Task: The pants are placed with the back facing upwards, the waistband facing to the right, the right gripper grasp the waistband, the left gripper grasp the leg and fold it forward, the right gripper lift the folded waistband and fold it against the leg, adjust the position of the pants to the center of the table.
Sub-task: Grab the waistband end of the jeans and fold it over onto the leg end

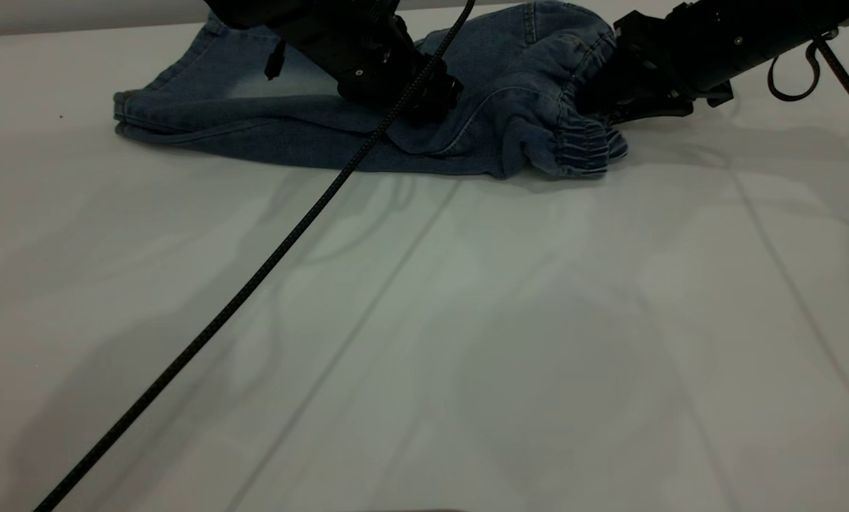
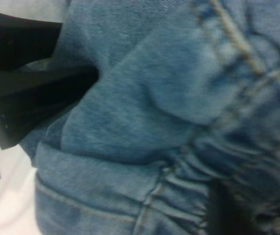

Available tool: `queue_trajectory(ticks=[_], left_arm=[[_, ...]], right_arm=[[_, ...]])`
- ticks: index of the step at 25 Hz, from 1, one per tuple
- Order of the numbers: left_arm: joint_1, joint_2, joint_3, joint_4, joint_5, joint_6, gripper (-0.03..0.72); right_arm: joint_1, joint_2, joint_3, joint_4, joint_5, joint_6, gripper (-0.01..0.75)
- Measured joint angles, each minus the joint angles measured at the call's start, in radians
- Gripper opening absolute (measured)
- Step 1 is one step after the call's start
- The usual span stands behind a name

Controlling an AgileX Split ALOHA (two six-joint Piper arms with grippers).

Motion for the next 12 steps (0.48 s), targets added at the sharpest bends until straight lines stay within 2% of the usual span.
queue_trajectory(ticks=[3, 9, 12], left_arm=[[0.000, 0.000, 0.000, 0.000, 0.008, 0.000, 0.412], [0.008, 0.000, -0.028, 0.003, 0.078, 0.002, 0.412], [0.013, -0.004, -0.046, 0.006, 0.130, 0.003, 0.412]], right_arm=[[-0.009, 0.000, -0.002, -0.009, 0.006, 0.028, 0.034], [-0.059, -0.001, -0.101, -0.138, 0.126, 0.184, 0.020], [-0.070, -0.026, -0.154, -0.230, 0.149, 0.266, 0.020]])
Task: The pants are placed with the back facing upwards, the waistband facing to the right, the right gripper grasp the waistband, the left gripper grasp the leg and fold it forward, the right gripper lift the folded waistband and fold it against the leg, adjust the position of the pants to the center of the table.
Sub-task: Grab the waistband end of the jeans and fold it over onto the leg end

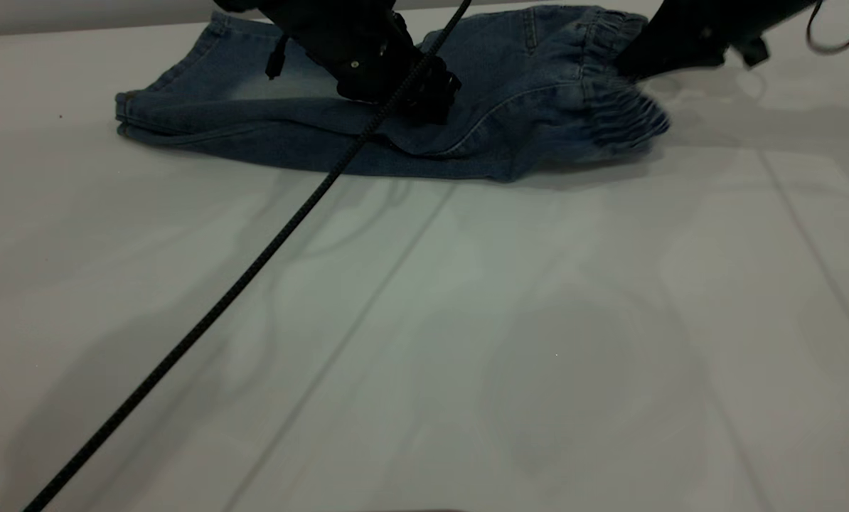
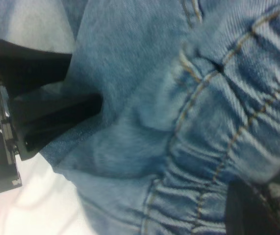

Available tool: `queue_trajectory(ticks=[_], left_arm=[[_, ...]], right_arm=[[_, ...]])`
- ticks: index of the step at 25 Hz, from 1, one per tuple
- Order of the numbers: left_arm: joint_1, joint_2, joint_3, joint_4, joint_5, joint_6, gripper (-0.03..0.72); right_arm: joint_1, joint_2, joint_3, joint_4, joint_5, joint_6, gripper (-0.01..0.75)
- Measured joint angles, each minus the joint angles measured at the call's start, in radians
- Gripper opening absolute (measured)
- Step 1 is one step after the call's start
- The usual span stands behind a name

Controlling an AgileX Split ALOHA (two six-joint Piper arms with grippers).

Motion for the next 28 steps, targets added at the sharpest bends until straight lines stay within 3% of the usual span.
queue_trajectory(ticks=[8, 12, 15, 22, 24, 28], left_arm=[[0.001, -0.024, -0.059, 0.112, 0.153, -0.005, 0.412], [0.004, -0.026, -0.072, 0.129, 0.184, -0.024, 0.412], [0.008, -0.026, -0.072, 0.130, 0.198, -0.031, 0.412], [0.010, -0.026, -0.073, 0.130, 0.243, -0.036, 0.412], [0.010, -0.026, -0.073, 0.130, 0.257, -0.036, 0.412], [0.010, -0.026, -0.073, 0.131, 0.263, -0.036, 0.412]], right_arm=[[-0.002, -0.067, -0.108, -0.153, 0.049, 0.156, 0.023], [-0.003, -0.068, -0.109, -0.202, 0.101, 0.192, 0.062], [-0.003, -0.068, -0.109, -0.250, 0.135, 0.232, 0.165], [-0.003, -0.065, -0.109, -0.373, 0.156, 0.390, 0.556], [-0.003, -0.061, -0.109, -0.412, 0.166, 0.426, 0.609], [-0.003, -0.034, -0.108, -0.436, 0.177, 0.444, 0.612]])
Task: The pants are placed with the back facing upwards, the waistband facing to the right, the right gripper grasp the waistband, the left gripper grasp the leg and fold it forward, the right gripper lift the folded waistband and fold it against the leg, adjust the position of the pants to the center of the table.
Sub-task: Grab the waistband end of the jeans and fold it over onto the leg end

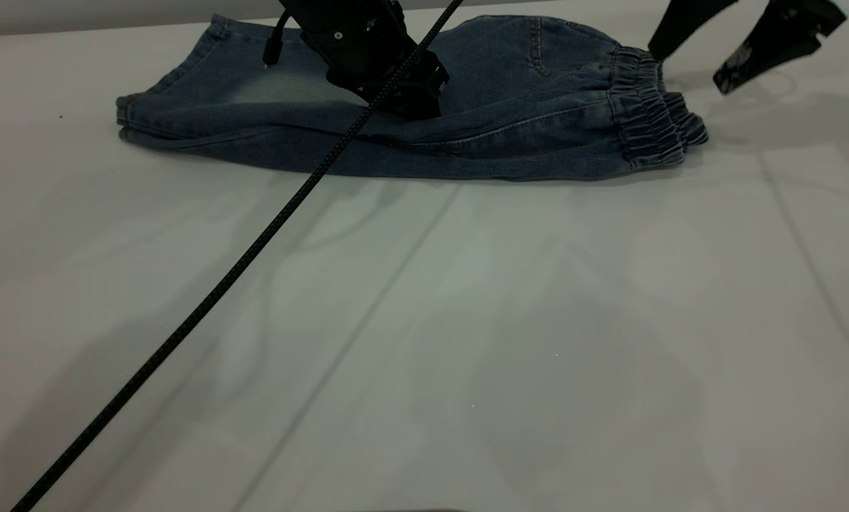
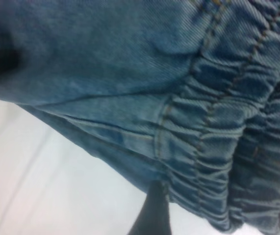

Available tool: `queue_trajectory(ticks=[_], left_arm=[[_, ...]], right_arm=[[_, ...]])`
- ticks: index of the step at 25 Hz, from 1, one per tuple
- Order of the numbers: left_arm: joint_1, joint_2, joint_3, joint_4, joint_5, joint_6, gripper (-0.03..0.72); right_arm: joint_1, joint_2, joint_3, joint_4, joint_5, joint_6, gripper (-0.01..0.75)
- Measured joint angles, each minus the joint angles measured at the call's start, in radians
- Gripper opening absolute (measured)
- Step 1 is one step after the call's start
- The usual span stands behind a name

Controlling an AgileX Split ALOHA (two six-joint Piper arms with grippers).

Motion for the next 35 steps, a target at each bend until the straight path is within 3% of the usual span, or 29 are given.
queue_trajectory(ticks=[25, 35], left_arm=[[0.000, 0.022, -0.001, 0.001, -0.002, -0.006, 0.412], [0.000, 0.022, -0.001, 0.001, -0.002, -0.006, 0.412]], right_arm=[[-0.001, 0.086, 0.001, 0.184, -0.023, -0.164, 0.586], [-0.005, 0.137, 0.001, 0.444, 0.026, -0.305, 0.579]])
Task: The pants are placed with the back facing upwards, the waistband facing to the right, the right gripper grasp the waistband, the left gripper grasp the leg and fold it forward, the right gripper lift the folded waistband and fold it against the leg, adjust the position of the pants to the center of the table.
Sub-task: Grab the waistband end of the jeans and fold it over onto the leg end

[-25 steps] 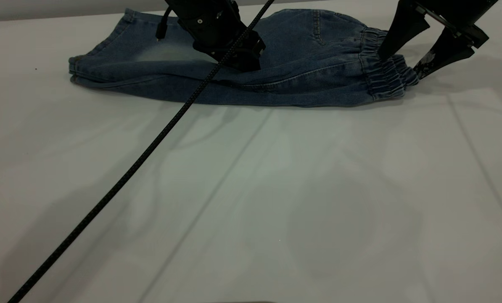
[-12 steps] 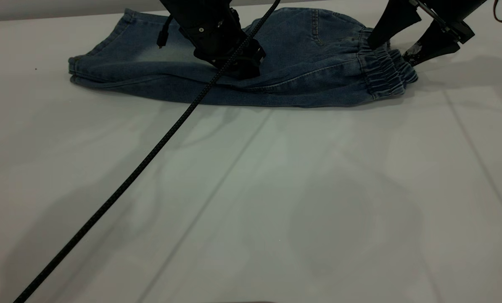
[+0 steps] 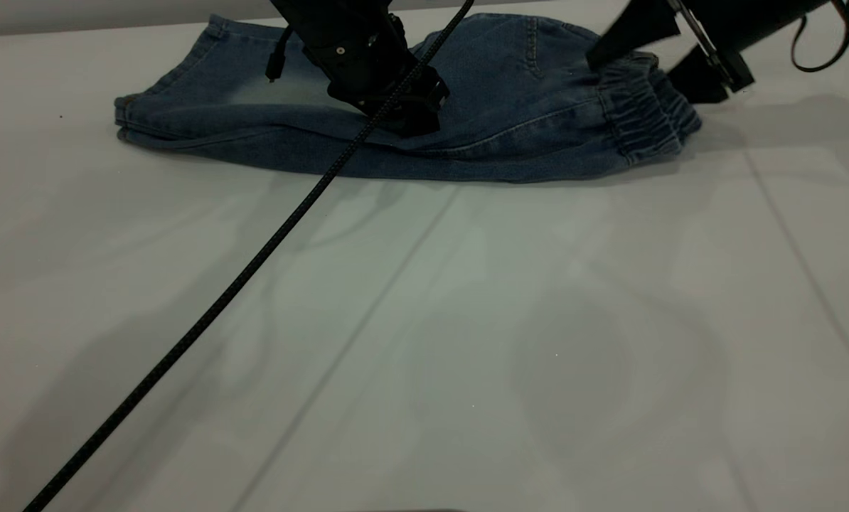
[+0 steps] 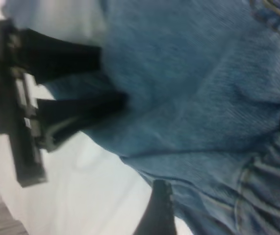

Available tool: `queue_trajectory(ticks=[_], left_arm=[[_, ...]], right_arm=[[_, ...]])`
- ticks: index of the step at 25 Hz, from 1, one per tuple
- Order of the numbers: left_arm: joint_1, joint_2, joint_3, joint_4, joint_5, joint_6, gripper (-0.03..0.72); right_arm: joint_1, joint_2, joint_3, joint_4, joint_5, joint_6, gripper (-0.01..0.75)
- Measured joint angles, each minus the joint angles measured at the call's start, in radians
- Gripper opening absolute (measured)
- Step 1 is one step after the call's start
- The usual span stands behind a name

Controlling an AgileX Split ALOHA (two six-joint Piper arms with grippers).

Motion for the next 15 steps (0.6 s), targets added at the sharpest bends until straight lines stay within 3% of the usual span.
queue_trajectory(ticks=[5, 8, 11, 13, 15], left_arm=[[0.000, 0.000, 0.000, 0.000, 0.000, 0.000, 0.412], [0.000, 0.000, 0.000, 0.000, 0.000, 0.000, 0.412], [0.000, 0.000, -0.001, 0.001, 0.001, 0.000, 0.412], [0.001, -0.002, -0.014, 0.006, 0.024, -0.002, 0.412], [0.004, -0.007, -0.046, 0.014, 0.086, -0.008, 0.412]], right_arm=[[0.005, 0.006, 0.000, -0.002, -0.018, 0.012, 0.463], [0.018, 0.006, 0.000, -0.022, -0.044, 0.020, 0.309], [0.029, 0.007, 0.000, -0.028, -0.054, 0.020, 0.106], [0.030, 0.007, 0.000, -0.030, -0.055, 0.027, 0.051], [0.027, 0.007, 0.000, -0.049, -0.058, 0.042, 0.046]])
